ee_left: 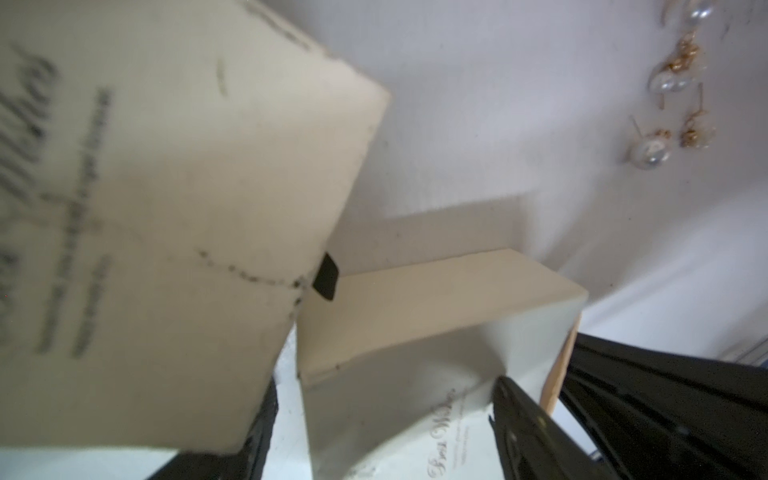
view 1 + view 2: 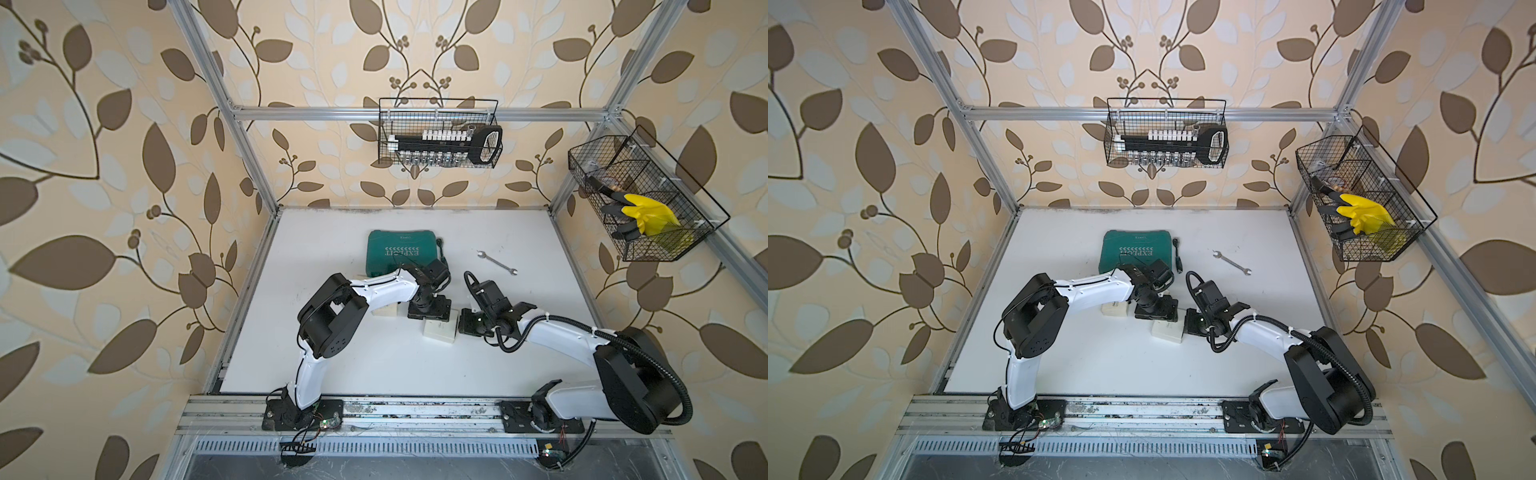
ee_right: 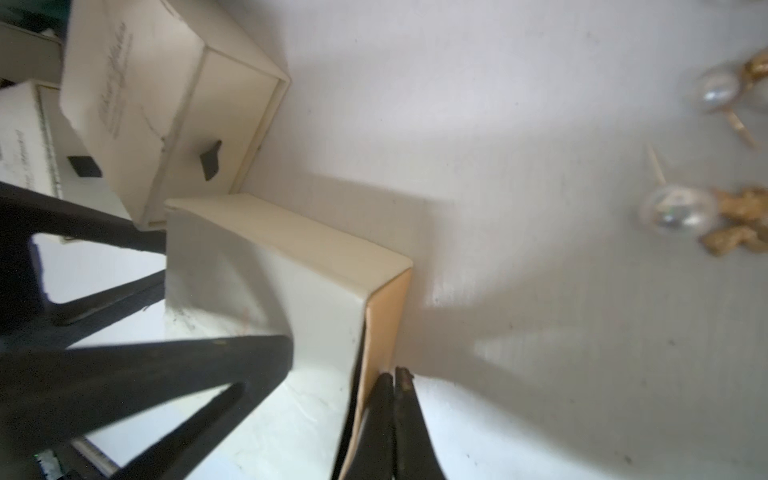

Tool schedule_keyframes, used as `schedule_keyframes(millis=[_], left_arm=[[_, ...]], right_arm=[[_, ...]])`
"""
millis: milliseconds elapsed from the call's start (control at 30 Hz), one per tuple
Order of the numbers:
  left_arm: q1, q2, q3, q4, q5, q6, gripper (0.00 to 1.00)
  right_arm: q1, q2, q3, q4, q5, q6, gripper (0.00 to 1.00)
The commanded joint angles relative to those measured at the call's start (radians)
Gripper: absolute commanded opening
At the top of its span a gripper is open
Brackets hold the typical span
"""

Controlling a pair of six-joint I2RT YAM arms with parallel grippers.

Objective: Take out the earrings from the drawer-style jewelry box
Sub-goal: Open the drawer in the jewelry box.

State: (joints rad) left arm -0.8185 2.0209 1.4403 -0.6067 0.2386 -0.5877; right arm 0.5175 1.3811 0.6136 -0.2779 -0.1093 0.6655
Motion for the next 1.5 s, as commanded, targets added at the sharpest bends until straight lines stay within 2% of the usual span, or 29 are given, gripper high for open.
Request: schedule_keyframes(millis=[0,767,1467], left_arm=[[0.020,0.060,-0.038,-0.152,-0.169,-0.018,0.83],[0.061,0.053,-0.100,-0.186,-0.258,-0.015,0.83],[0.062,0.078,-0.100,-0.208,-0.282,0.016,0.83]], right_arm=[[0.015,0.028,0.020,-0.210,0.155,0.012,0.00],[0.011,0.046,0.100,-0.380,0.242,0.040,0.00],[-0.076,0.016,0.076,-0.415,0.269,0.065,0.00]])
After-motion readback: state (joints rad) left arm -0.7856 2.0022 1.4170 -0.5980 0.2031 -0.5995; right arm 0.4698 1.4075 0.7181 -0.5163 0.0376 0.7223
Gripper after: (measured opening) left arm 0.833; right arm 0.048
